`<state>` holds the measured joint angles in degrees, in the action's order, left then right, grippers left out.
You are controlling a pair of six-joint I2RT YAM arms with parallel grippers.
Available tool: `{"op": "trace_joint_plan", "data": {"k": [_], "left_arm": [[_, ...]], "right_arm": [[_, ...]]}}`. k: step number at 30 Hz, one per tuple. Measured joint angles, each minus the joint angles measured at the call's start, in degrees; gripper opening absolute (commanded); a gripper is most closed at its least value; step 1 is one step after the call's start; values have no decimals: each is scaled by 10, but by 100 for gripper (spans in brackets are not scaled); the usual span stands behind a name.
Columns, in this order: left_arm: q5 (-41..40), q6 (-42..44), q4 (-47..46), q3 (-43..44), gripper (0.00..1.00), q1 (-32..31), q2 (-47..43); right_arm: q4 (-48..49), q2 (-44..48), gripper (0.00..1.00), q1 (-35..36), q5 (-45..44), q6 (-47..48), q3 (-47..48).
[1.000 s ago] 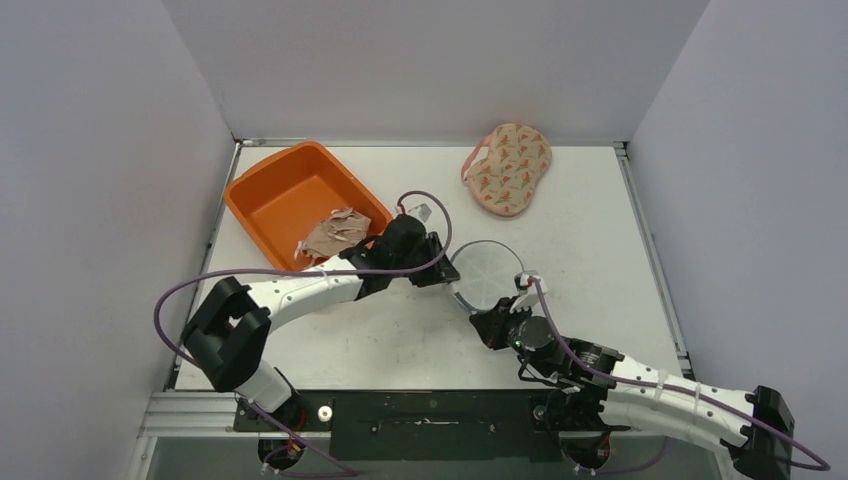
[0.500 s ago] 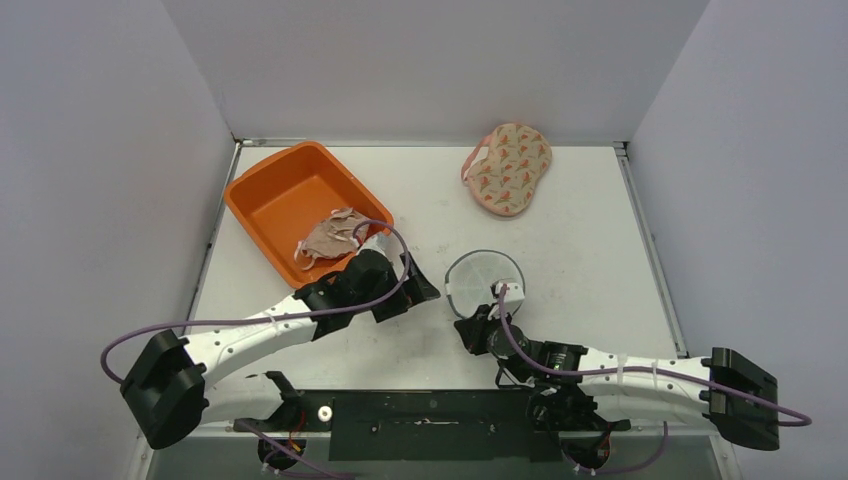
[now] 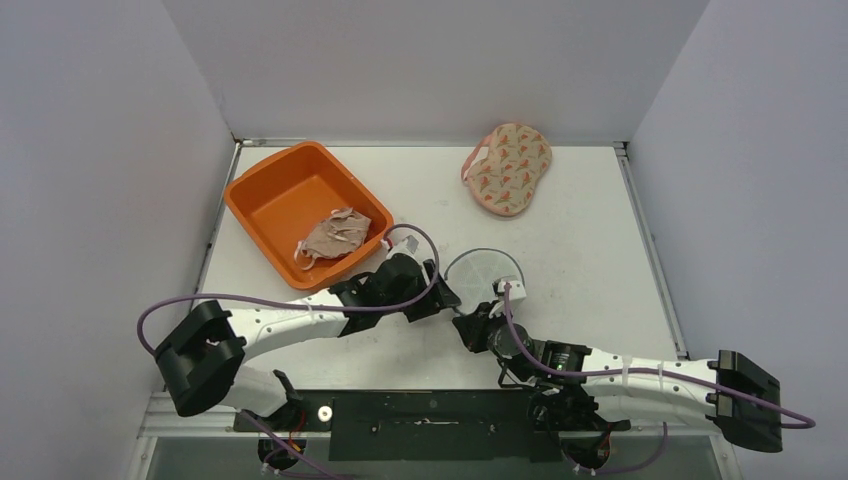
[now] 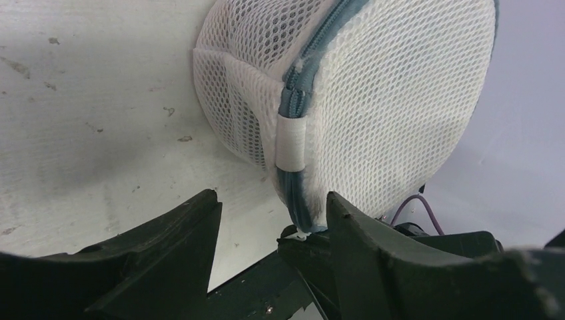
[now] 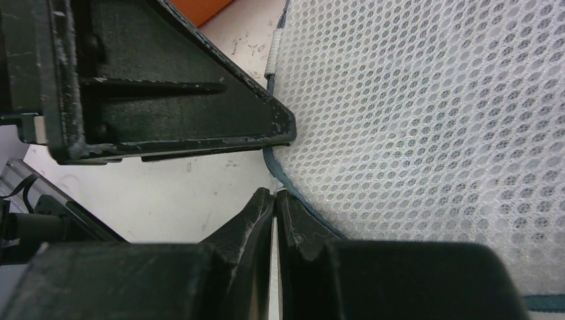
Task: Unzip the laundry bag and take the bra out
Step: Unzip the laundry bag at the center of the board.
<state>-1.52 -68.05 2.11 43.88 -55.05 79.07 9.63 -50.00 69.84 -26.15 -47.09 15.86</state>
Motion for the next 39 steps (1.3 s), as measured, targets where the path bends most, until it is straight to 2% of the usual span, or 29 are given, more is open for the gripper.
{"op": "trace_joint_plan", "data": {"k": [5, 15, 23, 33, 39], "left_arm": [[-2, -4, -9, 3, 40, 0, 17], [-3, -3, -18, 30, 0, 10, 39], [-7, 2, -3, 30, 0, 25, 34], [-19, 43, 36, 30, 0, 42, -18], [5, 99, 71, 35, 0, 65, -26]], "right_arm": [[-5, 1, 5, 0, 0, 2, 0], [-27, 32, 5, 0, 0, 2, 0], [-88, 43, 5, 4, -7, 3, 19], [-187, 63, 5, 4, -57, 1, 56], [-188, 66, 5, 6, -49, 32, 56]]}}
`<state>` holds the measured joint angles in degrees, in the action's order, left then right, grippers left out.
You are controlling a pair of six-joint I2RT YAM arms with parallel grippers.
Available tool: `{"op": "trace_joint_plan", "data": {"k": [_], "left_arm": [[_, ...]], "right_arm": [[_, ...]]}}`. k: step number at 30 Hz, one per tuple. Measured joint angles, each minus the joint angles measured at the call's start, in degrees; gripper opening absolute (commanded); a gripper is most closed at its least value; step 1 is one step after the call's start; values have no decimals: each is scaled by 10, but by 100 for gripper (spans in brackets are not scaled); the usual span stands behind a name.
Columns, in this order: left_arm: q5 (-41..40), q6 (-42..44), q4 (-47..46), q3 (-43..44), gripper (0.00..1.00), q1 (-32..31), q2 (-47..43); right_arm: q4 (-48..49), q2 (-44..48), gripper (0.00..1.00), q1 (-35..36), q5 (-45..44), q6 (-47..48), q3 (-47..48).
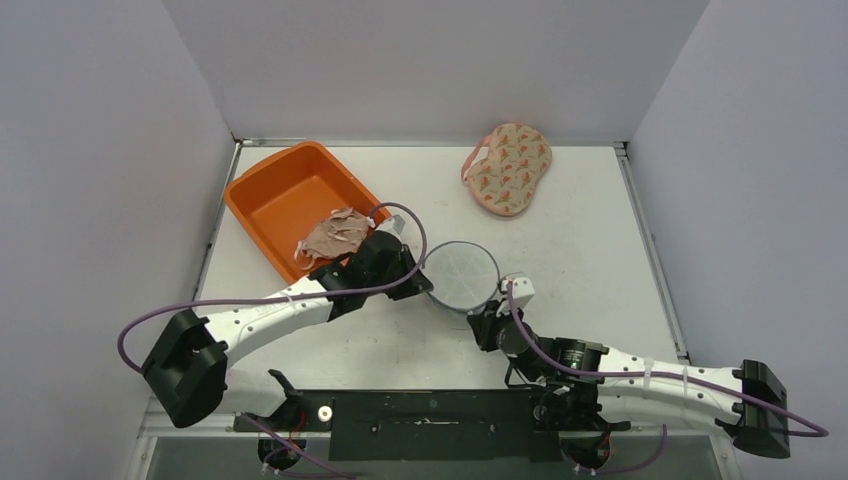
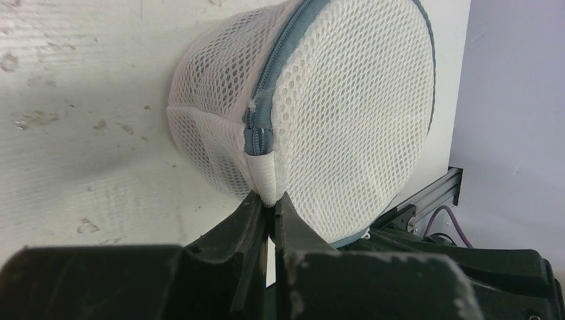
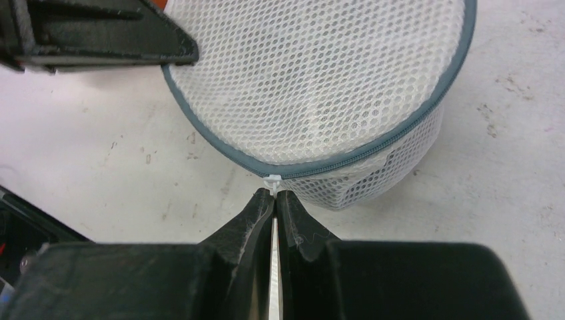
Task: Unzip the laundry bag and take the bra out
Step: Unzip the laundry bag at the center of the board.
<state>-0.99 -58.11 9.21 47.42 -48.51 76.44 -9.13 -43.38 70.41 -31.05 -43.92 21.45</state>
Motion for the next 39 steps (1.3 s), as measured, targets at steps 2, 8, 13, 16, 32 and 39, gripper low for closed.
{"op": "trace_joint_plan", "data": {"k": [2, 8, 13, 16, 32, 39], "left_arm": [[19, 28, 20, 10, 0, 19, -2], [72, 114, 76, 49, 3, 75, -3], [81, 155, 95, 53, 69, 84, -3], [84, 154, 94, 49, 91, 85, -7], [77, -43, 9, -143, 84, 54, -167], [77, -81, -49, -143, 50, 49, -116]], "right_arm": [[14, -5, 5, 3, 11, 17, 1], [85, -71, 5, 11, 46, 54, 12], [144, -135, 5, 19, 66, 60, 13], [173, -166, 5, 22, 70, 57, 13], [254, -228, 5, 28, 89, 46, 45], [256, -229, 5, 28, 91, 46, 46]]}}
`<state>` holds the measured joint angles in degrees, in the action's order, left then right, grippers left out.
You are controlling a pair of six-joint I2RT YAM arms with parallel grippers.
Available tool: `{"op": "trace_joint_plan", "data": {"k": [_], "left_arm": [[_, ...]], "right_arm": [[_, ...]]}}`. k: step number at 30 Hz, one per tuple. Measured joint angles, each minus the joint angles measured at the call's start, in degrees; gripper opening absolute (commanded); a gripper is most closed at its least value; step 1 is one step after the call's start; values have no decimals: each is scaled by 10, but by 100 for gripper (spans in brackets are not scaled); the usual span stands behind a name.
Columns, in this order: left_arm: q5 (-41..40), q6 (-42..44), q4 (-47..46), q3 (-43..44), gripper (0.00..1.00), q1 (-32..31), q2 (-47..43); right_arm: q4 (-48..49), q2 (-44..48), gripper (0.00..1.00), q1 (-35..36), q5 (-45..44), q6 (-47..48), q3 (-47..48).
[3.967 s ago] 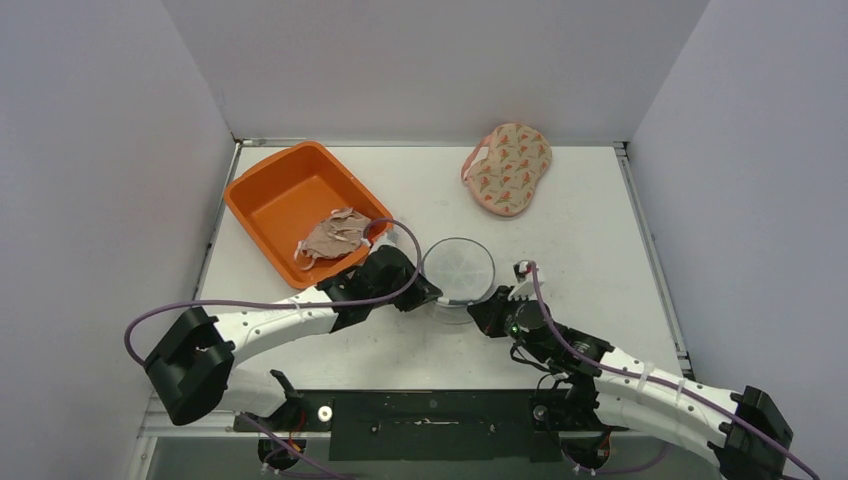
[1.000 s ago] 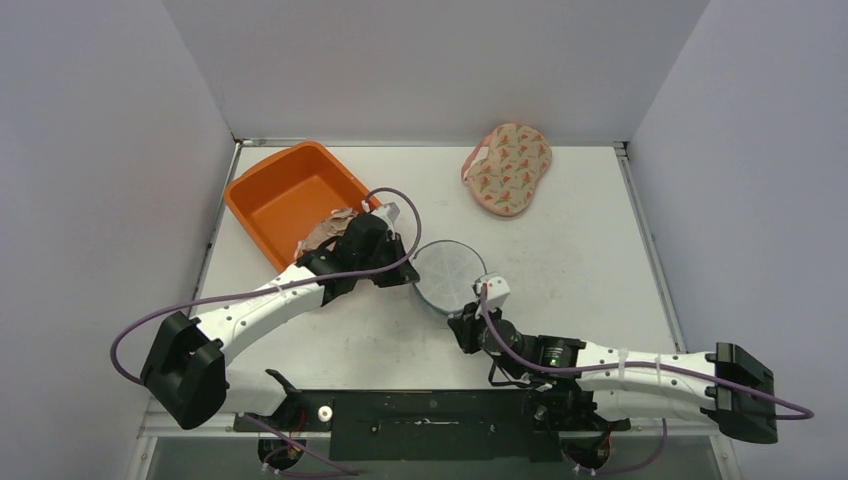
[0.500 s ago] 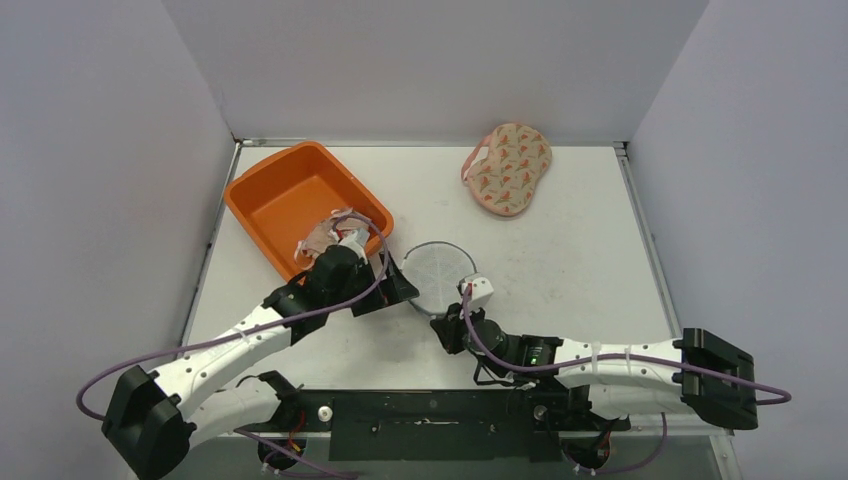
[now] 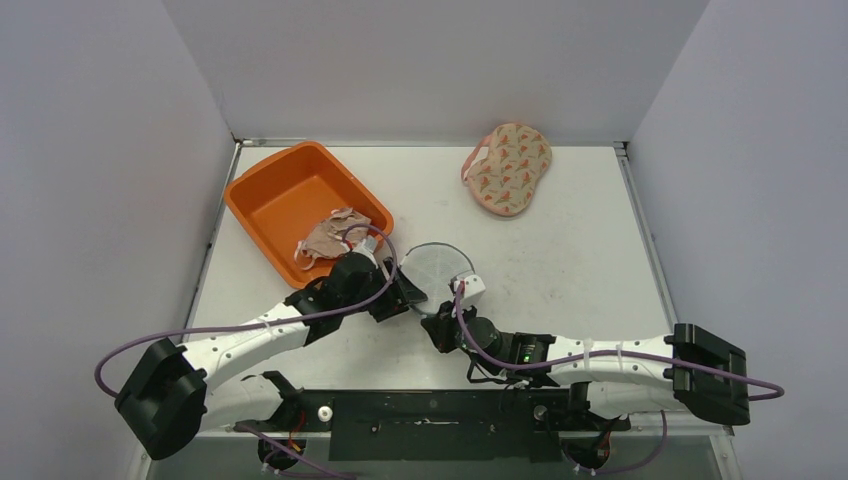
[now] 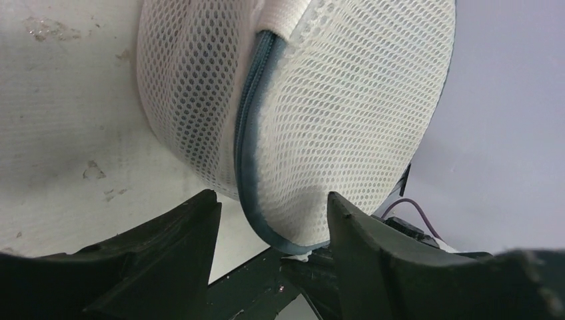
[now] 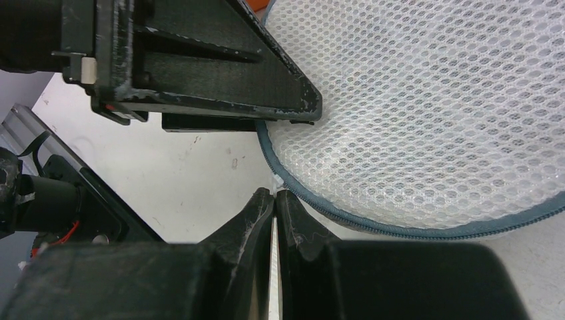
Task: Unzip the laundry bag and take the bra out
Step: Unzip the laundry bag at the center of the board.
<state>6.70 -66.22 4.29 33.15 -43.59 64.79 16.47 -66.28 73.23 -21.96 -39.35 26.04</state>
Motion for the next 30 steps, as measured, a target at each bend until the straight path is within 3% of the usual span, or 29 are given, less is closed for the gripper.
{"op": "trace_joint_plan", "data": {"k": [10, 30], "left_arm": [[-6, -22, -31, 1, 1, -2, 20], [21, 45, -19, 54, 0, 4, 58]], "right_arm": [[-10, 8, 5, 0, -1, -3, 0], [-174, 153, 5, 0, -92, -54, -37]]}}
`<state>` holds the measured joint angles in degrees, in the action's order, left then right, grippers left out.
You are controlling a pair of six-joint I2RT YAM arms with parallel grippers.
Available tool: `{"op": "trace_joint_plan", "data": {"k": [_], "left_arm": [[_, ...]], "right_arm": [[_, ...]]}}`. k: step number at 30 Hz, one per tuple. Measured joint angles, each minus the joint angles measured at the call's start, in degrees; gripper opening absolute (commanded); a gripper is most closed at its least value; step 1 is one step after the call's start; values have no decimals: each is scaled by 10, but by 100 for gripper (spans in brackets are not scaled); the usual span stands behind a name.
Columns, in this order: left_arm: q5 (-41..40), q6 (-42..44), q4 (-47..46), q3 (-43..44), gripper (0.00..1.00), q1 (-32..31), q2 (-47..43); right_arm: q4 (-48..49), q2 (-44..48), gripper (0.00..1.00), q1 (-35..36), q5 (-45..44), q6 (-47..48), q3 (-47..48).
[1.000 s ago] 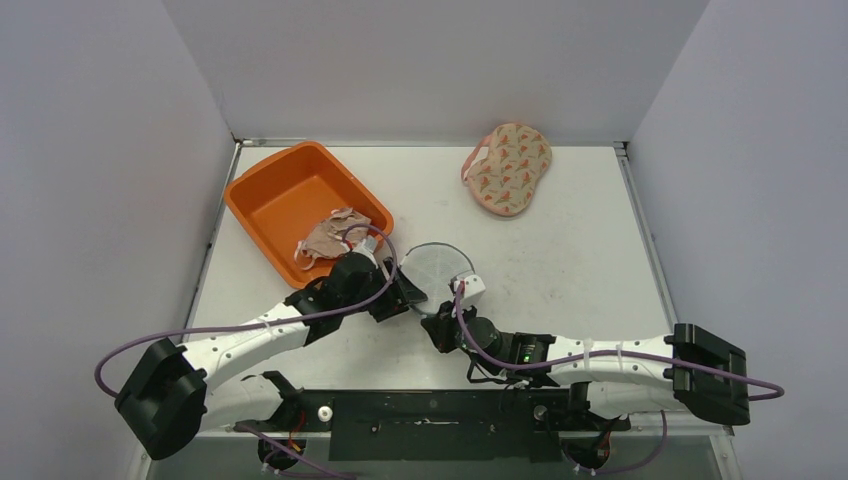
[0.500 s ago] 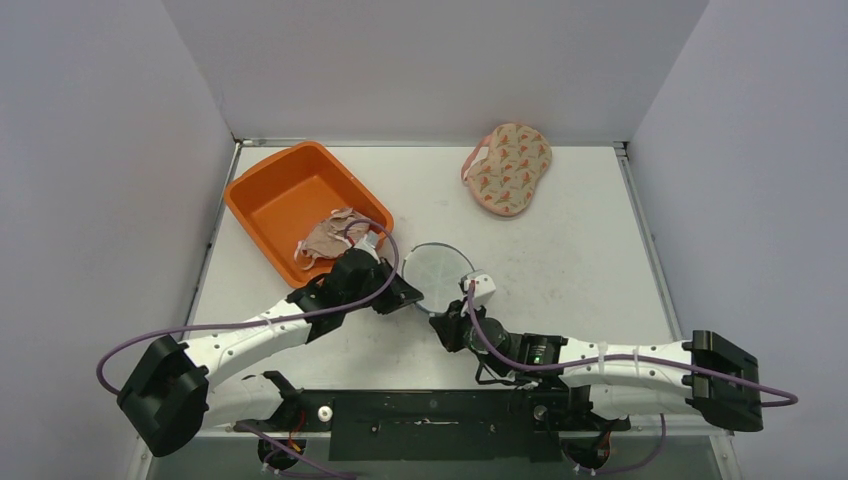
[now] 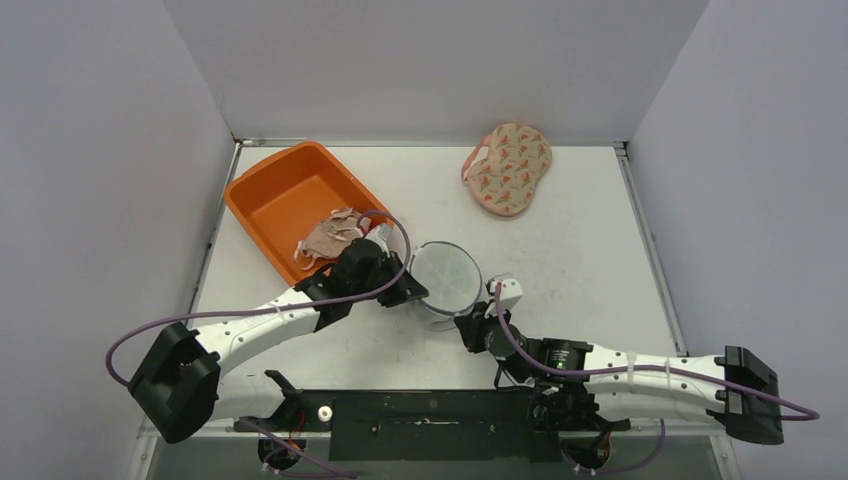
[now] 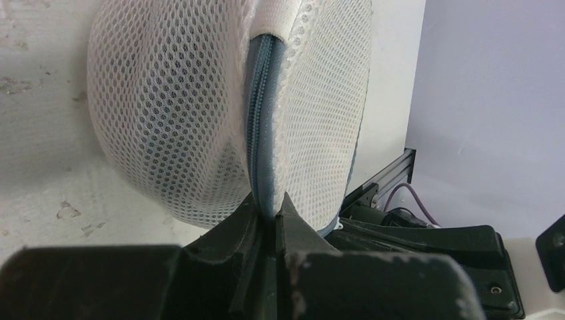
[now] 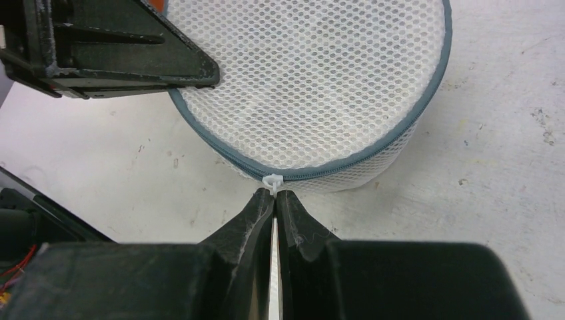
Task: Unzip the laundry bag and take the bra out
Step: Unzip the laundry bag at the center of the board.
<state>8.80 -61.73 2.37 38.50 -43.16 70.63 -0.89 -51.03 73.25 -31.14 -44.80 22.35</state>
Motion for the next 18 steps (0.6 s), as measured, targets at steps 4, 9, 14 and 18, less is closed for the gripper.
{"op": "trace_joint_plan", "data": {"k": [4, 9, 14, 18], "left_arm": [[31, 43, 16, 39, 12, 6, 34], [55, 113, 54, 134, 73, 11, 103], [38, 138, 85, 167, 91, 14, 106], [12, 136, 130, 140, 91, 17, 54]], "right_arm": [[-1, 25, 5, 5, 2, 8, -9], [24, 9, 5, 18, 14, 19, -20], [79, -47, 5, 30, 26, 24, -20], [112, -81, 5, 30, 31, 30, -17]]}}
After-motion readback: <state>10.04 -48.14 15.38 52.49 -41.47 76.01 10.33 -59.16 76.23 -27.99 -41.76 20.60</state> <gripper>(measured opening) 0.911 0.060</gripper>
